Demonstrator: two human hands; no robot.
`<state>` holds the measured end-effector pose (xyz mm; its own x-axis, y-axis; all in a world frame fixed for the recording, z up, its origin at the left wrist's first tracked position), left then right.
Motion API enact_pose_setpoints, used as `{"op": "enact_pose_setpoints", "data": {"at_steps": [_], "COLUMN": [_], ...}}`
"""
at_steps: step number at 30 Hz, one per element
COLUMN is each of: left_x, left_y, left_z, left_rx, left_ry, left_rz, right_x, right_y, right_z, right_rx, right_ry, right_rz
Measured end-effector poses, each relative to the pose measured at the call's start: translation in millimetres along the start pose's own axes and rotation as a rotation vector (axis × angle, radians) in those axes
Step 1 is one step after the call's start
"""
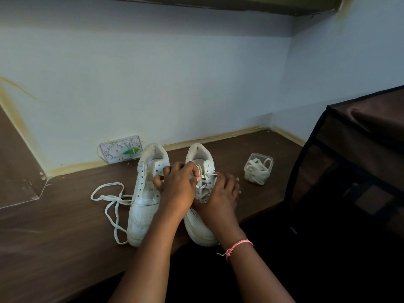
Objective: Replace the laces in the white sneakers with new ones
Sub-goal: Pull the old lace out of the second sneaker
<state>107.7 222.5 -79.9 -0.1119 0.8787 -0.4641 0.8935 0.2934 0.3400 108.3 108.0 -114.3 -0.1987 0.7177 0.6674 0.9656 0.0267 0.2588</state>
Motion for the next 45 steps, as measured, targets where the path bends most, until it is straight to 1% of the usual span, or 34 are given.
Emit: {"op": "enact_pose_setpoints", "data": {"at_steps": [3,7,11,18,22,28,33,45], "left_x": [3,4,-4,-3,-1,0,1,12], "left_y": [5,8,5,4,4,5,6,10], "left_z": [-3,-6,-6,-3,-1,-2,-2,2], "left_rx": [0.007,0.076,0.042,0.017,0.022,0.025,0.038,0.128], "left_ry": [-0.088,-0.220,-0.238,-0.300,-0.300,-0.287,-0.274,-0.391], "left_rz": [-0.068,-0.143,-0.169,-0.207,-0.218,-0.214,-0.196,-0.225], "right_x": [1,1,1,-1,-1,1,2,4], "right_y": [0,0,0,-1,-1,0,1,-1], "right_z": [0,1,2,5,4,-1,-2,-8], "right_rx": [-0.025,-0.035,-0.038,-0.101,-0.074,-0.018,0.001,0.040], "right_ry": [0.016,0.015,0.033,0.061,0.054,0.084,0.081,0.107], "right_rz": [0.000,-0.011,-0.015,-0.038,-0.063,0.016,0.026,0.024]}}
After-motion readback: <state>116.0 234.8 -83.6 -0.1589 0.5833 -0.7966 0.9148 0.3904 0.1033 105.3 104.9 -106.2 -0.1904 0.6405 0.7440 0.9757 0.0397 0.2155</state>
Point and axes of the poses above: each hand's wrist, its own y-axis towards the middle knuckle, its own z-axis out of the palm, x = y × z, the point moved 3 cm from there along y, towards the middle knuckle, and after that the axes turned 1 degree about -z, right-handed, at the moved point
